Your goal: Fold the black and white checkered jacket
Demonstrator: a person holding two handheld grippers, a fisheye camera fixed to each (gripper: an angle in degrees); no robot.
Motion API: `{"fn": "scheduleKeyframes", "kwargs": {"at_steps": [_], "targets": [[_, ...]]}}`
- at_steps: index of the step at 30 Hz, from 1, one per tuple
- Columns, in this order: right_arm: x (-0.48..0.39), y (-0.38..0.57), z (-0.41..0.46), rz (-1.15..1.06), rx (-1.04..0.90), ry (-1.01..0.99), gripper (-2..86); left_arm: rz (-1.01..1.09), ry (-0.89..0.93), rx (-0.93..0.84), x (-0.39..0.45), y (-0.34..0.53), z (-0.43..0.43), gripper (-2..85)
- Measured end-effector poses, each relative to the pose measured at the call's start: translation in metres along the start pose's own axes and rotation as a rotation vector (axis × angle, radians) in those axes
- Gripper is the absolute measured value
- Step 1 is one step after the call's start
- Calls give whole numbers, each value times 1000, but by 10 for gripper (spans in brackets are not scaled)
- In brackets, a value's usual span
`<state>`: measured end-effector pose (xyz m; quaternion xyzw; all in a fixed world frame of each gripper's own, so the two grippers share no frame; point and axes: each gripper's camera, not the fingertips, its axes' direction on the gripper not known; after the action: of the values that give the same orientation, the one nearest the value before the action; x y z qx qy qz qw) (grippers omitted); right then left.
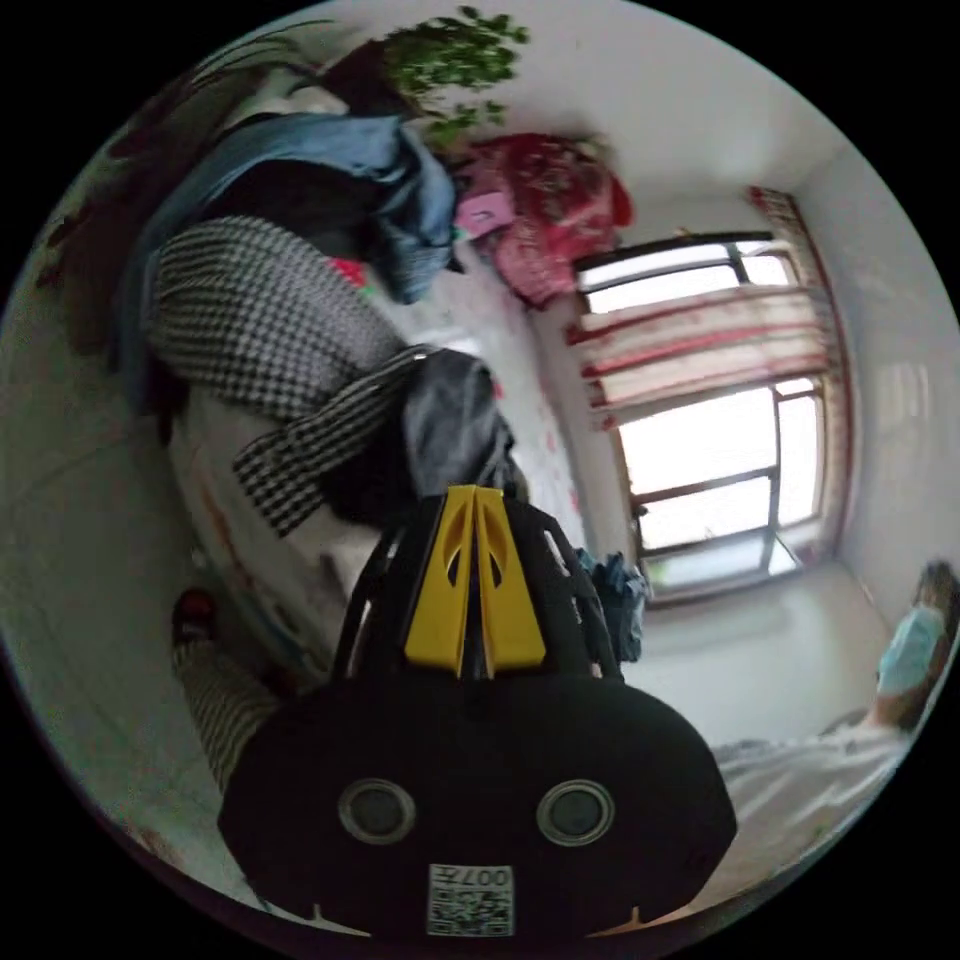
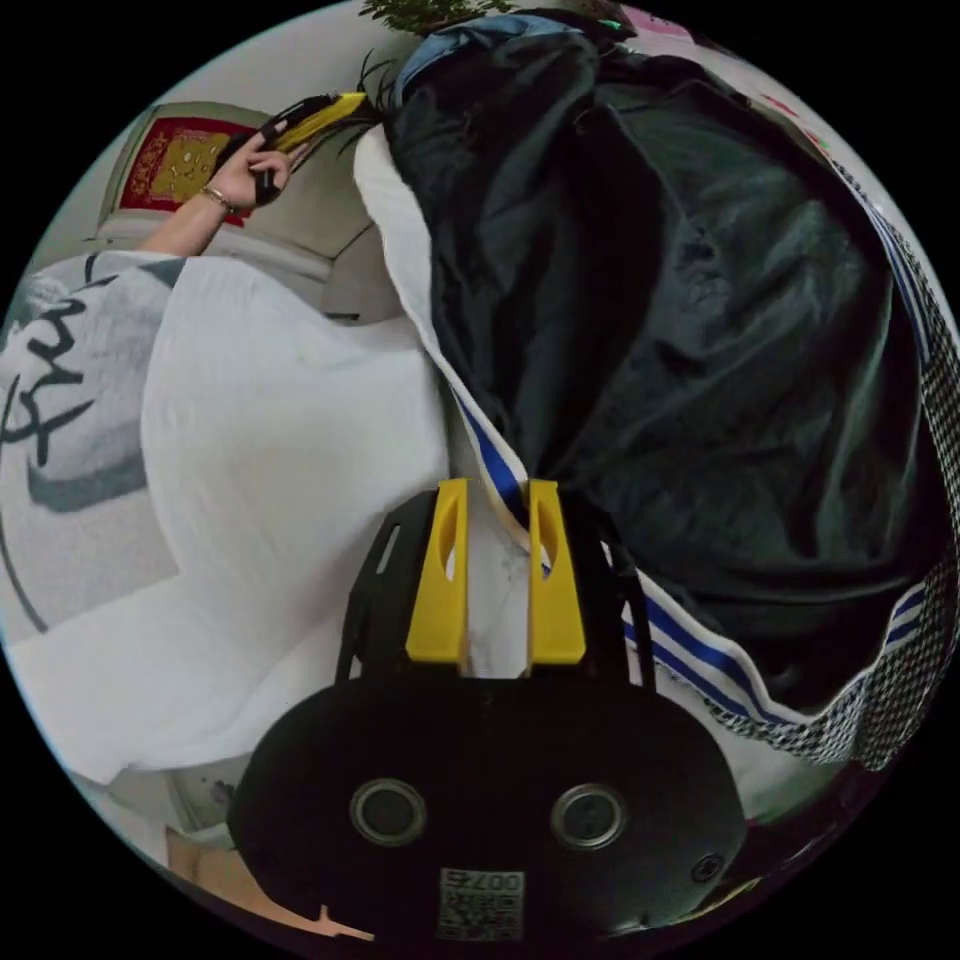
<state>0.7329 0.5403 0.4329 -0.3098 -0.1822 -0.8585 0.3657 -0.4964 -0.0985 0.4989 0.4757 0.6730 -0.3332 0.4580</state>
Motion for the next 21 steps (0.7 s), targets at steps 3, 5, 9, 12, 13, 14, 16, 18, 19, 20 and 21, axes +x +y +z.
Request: {"fn": "scheduleKeyframes", "kwargs": {"at_steps": [3,5,9,12,13,14,16,18,19,20,21], "targets": [[11,-2,-37,57,77,7,87,100,18,-70,9,-10,-10,-8],[23,-11,-76,106,205,27,90,107,-61,-84,1,-8,-19,-6],[62,-65,-147,216,450,91,104,-23,-130,-134,-51,1,-36,41],[94,-143,-163,231,473,83,116,-108,-130,-181,-87,2,-36,109],[106,-181,-165,227,460,79,120,-123,-124,-183,-92,2,-35,118],[112,-200,-166,222,451,73,122,-149,-101,-197,-102,-1,-30,135],[134,-281,-169,219,415,28,128,-182,-60,-224,-113,-9,-19,139],[149,-339,-171,224,409,-12,132,-196,-26,-223,-121,-22,-8,85],[158,-376,-172,235,402,-29,136,-190,-11,-217,-121,-25,-6,46],[162,-393,-172,241,399,-37,137,-189,-11,-196,-119,-30,-7,4],[170,-426,-171,261,395,-52,140,-169,-10,-194,-115,-33,-7,-3]]}}
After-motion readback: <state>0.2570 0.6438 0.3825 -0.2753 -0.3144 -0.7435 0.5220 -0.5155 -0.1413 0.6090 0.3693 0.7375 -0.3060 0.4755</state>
